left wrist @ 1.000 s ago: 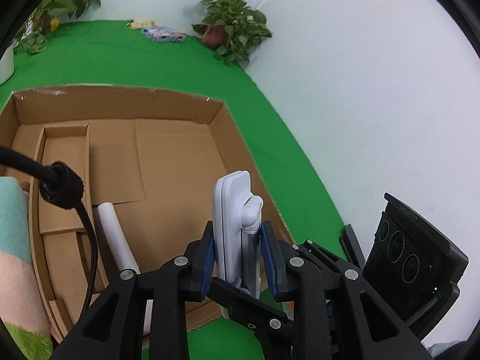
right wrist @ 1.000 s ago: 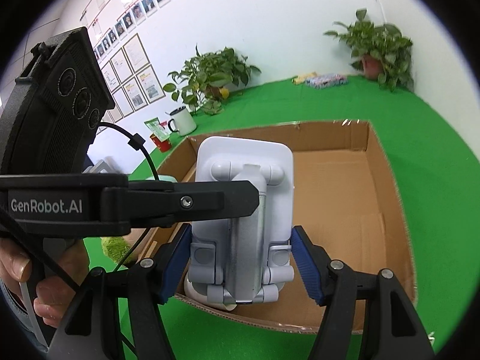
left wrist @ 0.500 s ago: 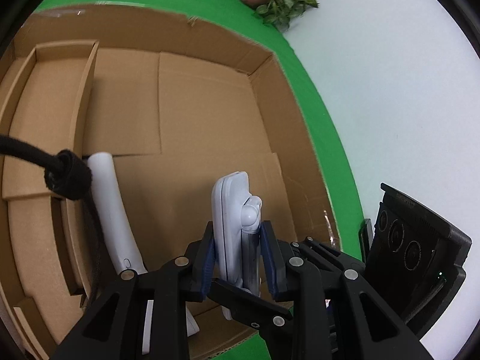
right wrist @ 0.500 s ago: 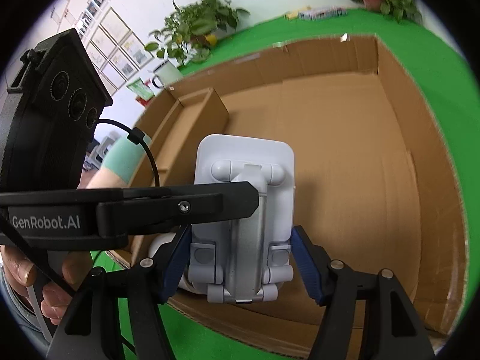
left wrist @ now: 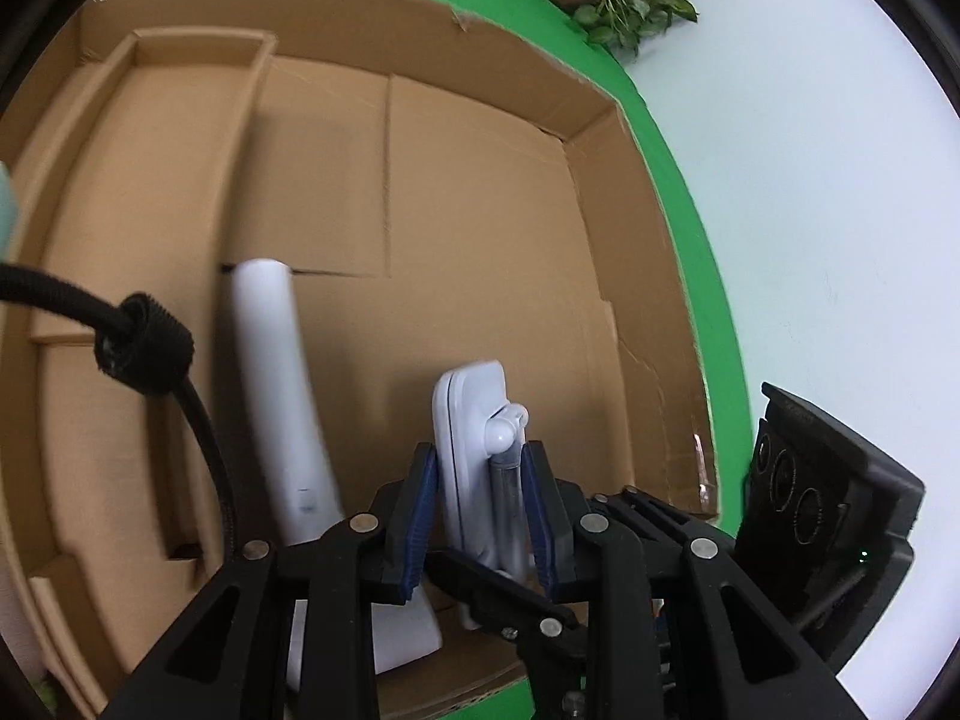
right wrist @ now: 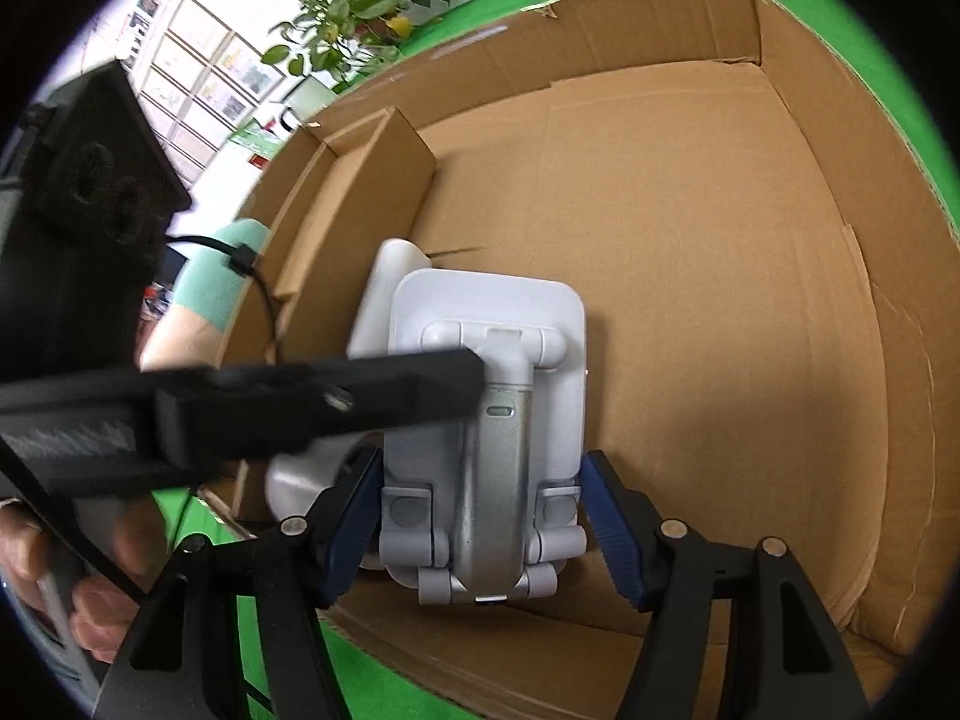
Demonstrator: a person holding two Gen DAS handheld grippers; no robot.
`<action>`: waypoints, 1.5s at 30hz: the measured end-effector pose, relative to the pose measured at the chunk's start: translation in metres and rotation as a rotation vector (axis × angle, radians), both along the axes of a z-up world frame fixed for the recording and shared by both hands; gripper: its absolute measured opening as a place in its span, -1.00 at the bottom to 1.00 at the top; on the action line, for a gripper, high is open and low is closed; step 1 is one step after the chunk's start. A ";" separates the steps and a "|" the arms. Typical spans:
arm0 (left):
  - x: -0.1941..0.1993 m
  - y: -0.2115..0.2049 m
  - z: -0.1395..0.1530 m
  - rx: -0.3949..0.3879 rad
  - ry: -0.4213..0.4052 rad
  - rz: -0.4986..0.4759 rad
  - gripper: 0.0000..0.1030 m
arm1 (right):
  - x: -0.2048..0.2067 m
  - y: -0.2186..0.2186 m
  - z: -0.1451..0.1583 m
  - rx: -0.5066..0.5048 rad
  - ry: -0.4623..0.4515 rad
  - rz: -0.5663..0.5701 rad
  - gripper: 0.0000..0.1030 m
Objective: Organize objects
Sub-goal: 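Lower the phone stand beside the hair dryer and open the right gripper, then withdraw the right gripper from the box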
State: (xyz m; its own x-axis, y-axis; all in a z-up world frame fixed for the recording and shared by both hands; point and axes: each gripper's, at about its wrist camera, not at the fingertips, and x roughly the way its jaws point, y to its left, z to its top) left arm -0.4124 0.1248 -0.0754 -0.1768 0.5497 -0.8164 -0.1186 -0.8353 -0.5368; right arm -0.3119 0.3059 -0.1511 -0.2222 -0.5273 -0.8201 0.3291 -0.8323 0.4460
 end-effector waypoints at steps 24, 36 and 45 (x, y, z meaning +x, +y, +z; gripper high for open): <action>0.062 -0.065 0.007 -0.113 0.128 0.135 -0.44 | 0.002 -0.014 -0.002 0.142 0.016 -0.039 -0.11; 0.096 -0.049 0.023 -0.243 0.235 0.213 -0.19 | 0.066 0.011 0.053 0.295 0.409 -0.161 0.99; 0.192 -0.017 0.077 -0.531 0.581 0.299 0.50 | 0.130 0.033 0.072 0.282 0.585 -0.238 0.99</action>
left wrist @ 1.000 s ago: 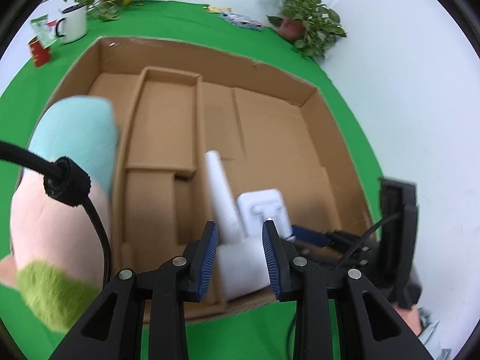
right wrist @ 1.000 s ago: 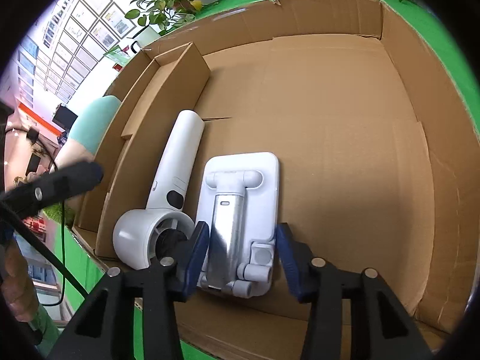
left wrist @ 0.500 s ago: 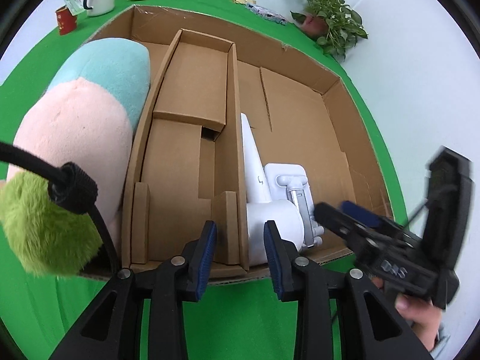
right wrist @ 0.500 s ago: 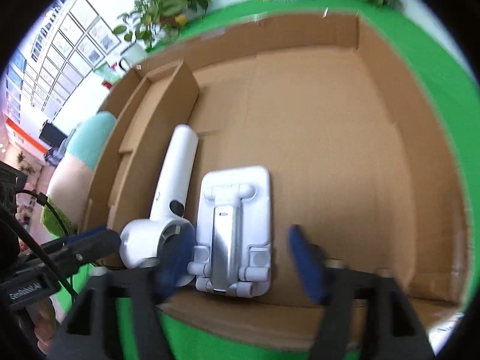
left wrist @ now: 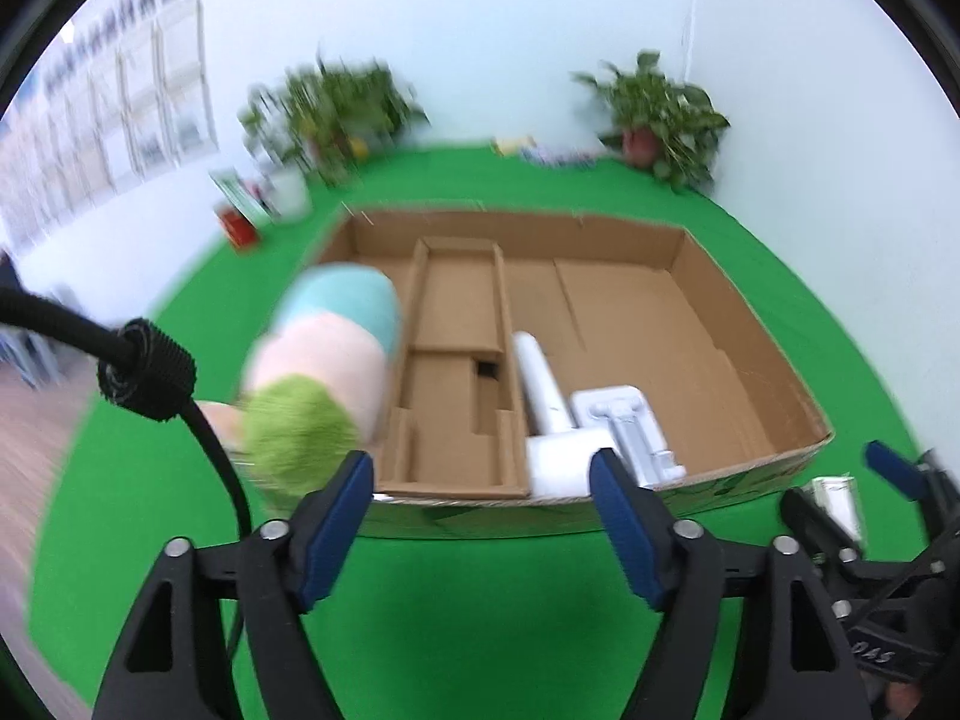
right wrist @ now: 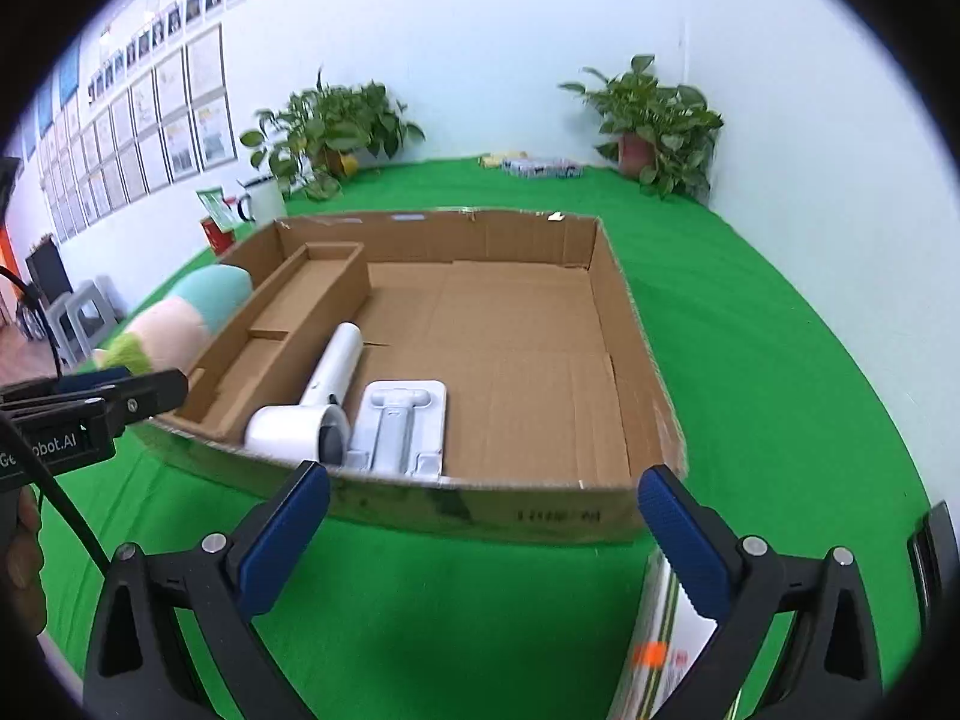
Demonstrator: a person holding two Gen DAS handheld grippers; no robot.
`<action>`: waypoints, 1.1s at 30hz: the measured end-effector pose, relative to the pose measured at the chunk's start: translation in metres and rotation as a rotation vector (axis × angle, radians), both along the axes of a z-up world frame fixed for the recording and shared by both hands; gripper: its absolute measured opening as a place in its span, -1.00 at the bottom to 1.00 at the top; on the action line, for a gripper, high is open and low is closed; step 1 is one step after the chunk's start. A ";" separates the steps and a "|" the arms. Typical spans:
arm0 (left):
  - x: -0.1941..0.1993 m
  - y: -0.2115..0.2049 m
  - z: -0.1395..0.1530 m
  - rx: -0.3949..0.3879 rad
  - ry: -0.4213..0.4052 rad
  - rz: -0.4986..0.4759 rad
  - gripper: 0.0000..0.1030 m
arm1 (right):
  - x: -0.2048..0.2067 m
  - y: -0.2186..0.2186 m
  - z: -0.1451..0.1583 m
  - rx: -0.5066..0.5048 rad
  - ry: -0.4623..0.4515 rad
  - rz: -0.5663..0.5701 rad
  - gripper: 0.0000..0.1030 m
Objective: Organize objects
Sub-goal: 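Withdraw the right gripper from the box, then move the right gripper to the white-and-green medicine box and grasp it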
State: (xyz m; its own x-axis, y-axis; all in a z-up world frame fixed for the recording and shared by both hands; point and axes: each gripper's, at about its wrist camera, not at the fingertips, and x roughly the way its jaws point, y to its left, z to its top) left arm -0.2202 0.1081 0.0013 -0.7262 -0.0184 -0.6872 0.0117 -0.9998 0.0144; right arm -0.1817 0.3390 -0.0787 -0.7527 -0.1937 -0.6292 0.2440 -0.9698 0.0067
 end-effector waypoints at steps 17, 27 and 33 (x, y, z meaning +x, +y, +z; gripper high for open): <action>0.108 0.000 0.025 -0.069 0.199 0.025 0.86 | 0.065 -0.010 0.002 0.011 0.110 0.001 0.99; 0.095 -0.003 0.004 0.052 0.180 -0.050 0.86 | 0.071 -0.014 0.001 0.054 0.122 -0.013 0.99; 0.080 0.005 -0.017 0.086 0.124 -0.102 0.86 | 0.064 -0.002 -0.016 0.073 0.089 -0.031 0.99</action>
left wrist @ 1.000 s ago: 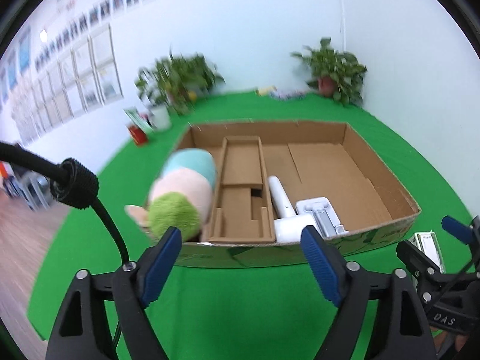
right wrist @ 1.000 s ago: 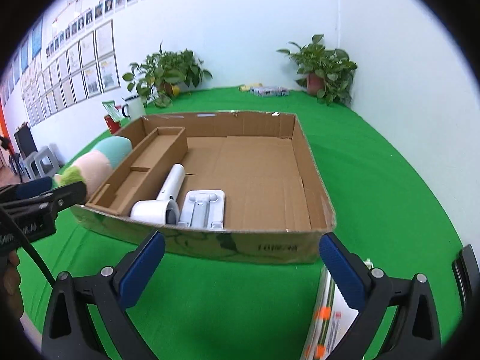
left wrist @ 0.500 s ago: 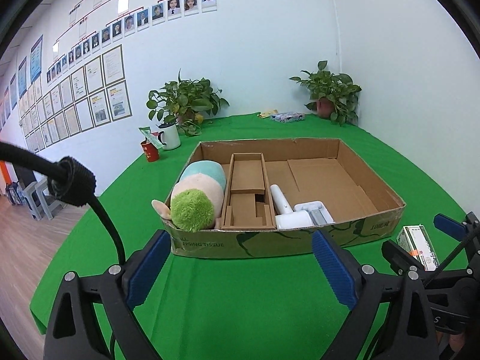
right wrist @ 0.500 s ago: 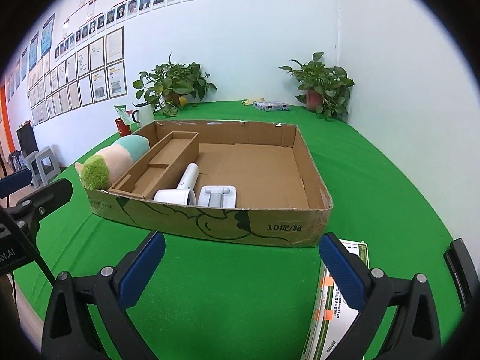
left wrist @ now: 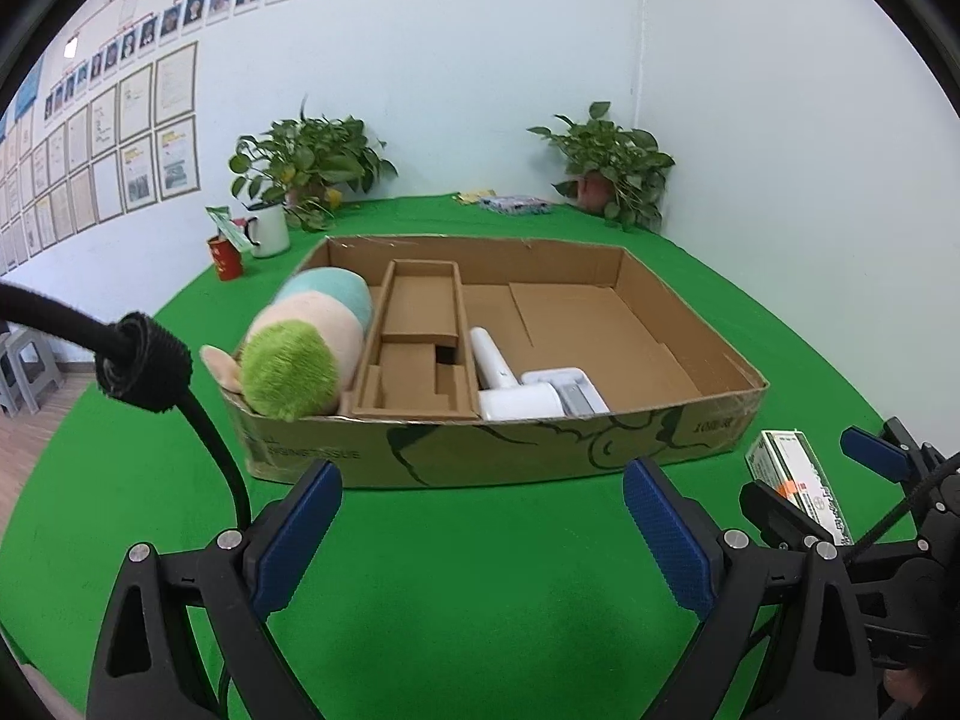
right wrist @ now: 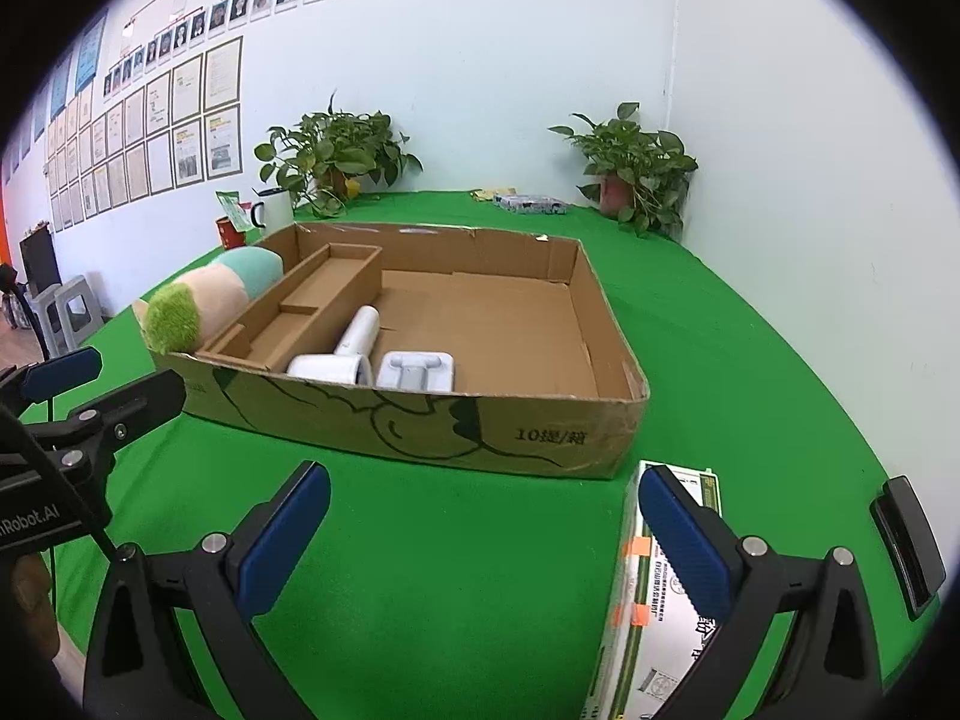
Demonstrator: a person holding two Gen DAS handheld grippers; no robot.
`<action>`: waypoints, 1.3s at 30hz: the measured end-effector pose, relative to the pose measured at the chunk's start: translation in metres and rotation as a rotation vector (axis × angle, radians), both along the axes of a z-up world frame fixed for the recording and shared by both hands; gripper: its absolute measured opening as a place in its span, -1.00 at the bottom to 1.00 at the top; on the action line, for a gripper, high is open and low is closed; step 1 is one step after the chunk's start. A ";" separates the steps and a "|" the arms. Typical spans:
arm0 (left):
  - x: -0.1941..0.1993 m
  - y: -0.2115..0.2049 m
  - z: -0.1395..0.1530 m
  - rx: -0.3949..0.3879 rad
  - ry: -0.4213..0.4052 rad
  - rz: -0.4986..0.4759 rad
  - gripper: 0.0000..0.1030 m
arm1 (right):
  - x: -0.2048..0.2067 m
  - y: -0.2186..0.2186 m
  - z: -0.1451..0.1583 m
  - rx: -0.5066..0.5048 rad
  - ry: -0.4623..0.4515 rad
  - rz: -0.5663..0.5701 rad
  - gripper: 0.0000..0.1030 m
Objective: Organize objects
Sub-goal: 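Move the right gripper to the white-and-green medicine box and grasp it, then lift the medicine box with the right gripper and carry it toward the box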
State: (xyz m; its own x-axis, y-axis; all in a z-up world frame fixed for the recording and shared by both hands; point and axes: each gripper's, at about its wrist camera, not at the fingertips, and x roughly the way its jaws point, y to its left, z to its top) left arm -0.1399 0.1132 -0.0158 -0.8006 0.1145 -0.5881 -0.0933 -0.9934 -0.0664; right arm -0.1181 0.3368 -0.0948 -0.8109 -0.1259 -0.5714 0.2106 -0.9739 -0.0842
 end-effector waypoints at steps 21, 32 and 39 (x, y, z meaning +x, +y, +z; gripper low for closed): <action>-0.043 0.051 -0.071 0.190 -0.206 -0.264 0.81 | -0.017 0.085 -0.078 0.020 -0.323 -0.131 0.43; -0.039 0.021 -0.079 0.294 -0.268 -0.266 0.75 | 0.020 0.025 -0.068 -0.042 -0.359 0.134 0.23; -0.049 0.002 -0.101 0.421 -0.409 -0.279 0.74 | 0.028 -0.009 -0.064 -0.010 -0.322 0.245 0.55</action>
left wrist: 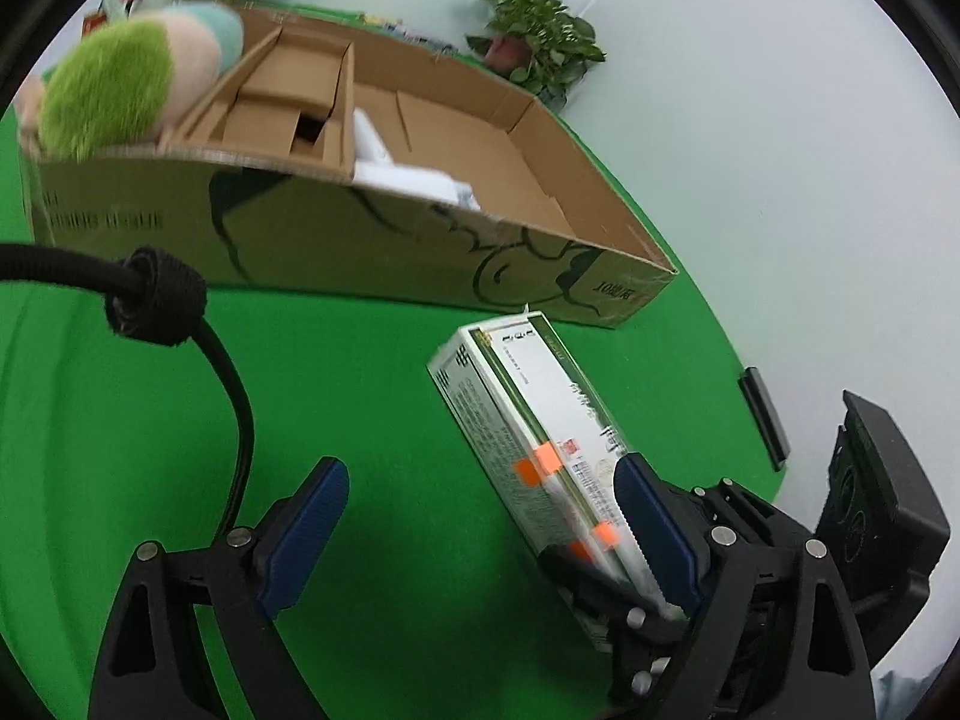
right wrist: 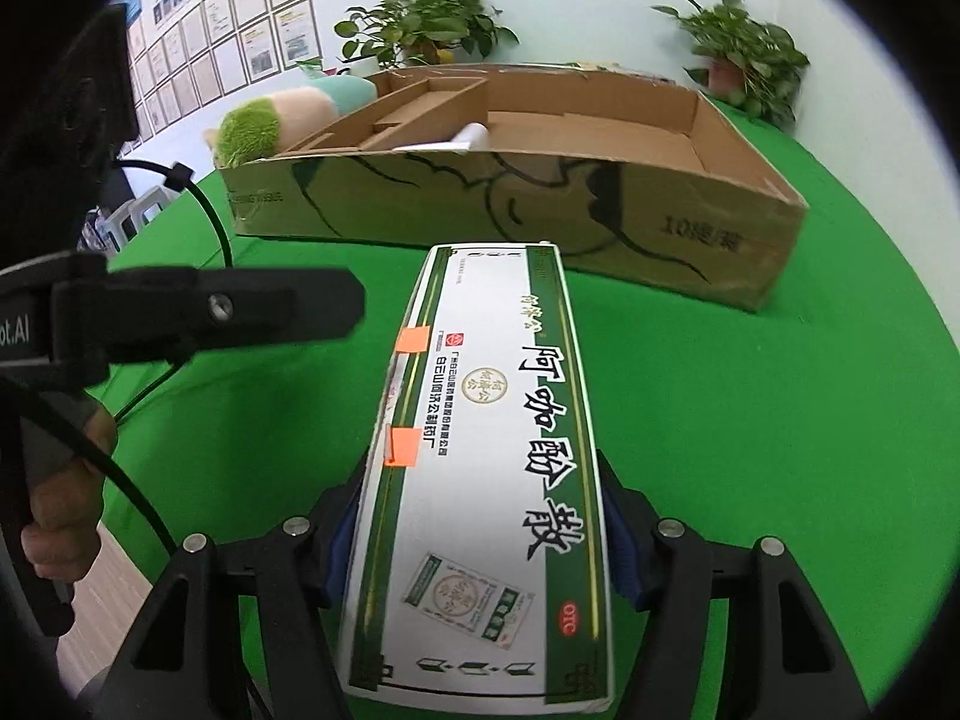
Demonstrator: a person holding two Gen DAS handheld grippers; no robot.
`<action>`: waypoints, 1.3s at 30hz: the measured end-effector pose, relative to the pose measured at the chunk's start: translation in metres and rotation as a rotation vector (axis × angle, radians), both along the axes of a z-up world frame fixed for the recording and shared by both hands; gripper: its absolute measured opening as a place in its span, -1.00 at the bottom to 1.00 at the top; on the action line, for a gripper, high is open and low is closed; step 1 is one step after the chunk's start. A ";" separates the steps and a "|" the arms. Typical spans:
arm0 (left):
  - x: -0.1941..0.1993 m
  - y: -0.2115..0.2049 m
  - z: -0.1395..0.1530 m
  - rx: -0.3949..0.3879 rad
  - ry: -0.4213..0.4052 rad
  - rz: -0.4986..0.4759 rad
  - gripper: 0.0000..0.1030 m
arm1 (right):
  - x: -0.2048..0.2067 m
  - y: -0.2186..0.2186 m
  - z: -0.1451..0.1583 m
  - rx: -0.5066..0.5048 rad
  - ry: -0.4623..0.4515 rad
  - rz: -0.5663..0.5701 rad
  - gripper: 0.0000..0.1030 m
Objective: Organize objects
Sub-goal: 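Lift the medicine box with the right gripper and carry it toward the box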
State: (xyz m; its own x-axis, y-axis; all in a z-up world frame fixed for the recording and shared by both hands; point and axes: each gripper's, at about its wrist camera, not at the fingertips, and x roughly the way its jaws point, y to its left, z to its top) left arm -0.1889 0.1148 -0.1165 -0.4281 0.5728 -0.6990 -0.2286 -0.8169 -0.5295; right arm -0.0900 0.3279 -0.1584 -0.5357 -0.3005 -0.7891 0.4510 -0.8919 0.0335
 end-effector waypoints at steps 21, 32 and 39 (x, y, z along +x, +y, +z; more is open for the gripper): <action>-0.004 0.005 -0.042 0.246 -0.137 -0.073 -0.01 | 0.008 -0.006 0.005 -0.001 -0.013 0.007 0.38; -0.007 -0.008 -0.047 0.241 -0.146 -0.064 -0.08 | -0.002 0.014 0.006 -0.126 -0.073 -0.039 0.20; -0.010 -0.016 -0.047 0.240 -0.140 -0.077 -0.13 | -0.010 0.021 0.005 -0.220 -0.125 -0.058 0.20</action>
State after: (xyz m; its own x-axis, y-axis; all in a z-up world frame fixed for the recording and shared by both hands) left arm -0.1988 0.0986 -0.1631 -0.2858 0.7561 -0.5887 -0.1960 -0.6475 -0.7364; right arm -0.1000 0.3492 -0.1533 -0.4593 -0.4435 -0.7696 0.3791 -0.8814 0.2816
